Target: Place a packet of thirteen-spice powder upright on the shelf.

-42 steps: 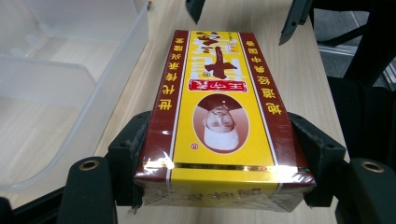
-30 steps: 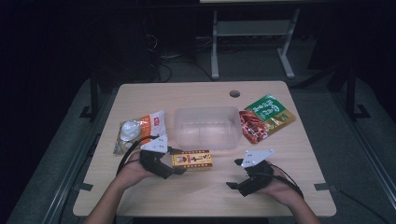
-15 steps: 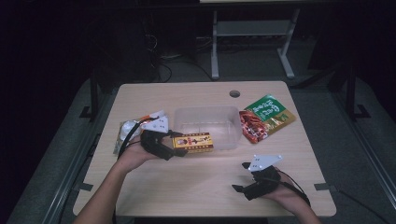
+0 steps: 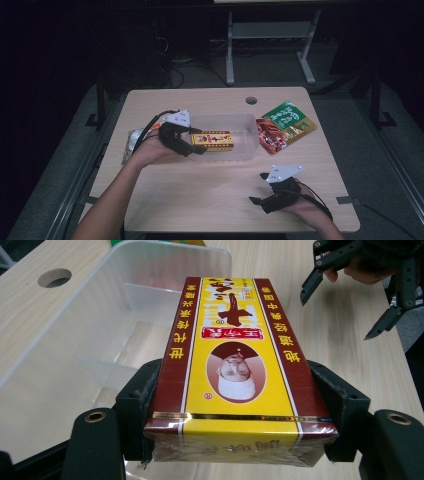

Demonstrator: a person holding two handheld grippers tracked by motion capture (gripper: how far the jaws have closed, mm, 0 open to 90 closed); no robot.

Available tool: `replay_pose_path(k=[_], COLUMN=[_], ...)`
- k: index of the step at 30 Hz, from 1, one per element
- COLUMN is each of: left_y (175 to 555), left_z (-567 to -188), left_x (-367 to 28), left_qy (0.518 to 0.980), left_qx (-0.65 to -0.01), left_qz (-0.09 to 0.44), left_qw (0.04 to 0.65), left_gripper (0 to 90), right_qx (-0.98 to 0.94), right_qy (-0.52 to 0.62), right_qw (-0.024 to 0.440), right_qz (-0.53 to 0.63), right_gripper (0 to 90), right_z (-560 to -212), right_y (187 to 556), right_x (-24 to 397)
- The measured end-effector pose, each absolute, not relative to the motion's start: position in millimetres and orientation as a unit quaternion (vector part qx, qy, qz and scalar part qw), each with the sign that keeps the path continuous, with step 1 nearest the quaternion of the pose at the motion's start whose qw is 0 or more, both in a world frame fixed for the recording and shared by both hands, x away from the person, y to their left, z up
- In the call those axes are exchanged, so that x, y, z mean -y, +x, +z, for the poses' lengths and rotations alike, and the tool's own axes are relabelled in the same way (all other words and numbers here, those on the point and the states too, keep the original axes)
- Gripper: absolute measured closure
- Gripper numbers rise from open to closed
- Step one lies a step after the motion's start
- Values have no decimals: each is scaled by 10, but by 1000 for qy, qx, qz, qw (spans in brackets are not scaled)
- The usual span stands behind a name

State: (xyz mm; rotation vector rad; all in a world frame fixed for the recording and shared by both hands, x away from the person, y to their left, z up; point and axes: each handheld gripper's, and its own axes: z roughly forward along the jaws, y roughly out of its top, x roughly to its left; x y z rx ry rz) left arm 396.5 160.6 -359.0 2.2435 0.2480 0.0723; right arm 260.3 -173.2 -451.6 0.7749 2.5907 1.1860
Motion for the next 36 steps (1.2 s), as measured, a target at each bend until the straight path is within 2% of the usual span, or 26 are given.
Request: replay_pose_path(k=[16, 36], left_y=[4333, 4652], left_z=[-3503, -3700], left_x=[-1256, -947], left_qy=[911, 923], left_qx=[-78, -77], left_qz=[32, 17], left_qw=[403, 377], left_gripper=[314, 313], right_qx=[-869, -870], right_qy=[265, 247], right_qw=[105, 107], right_qz=[405, 413], right_gripper=[130, 131], right_z=[-4506, -4504], right_y=[2588, 2619], right_x=[1760, 1704])
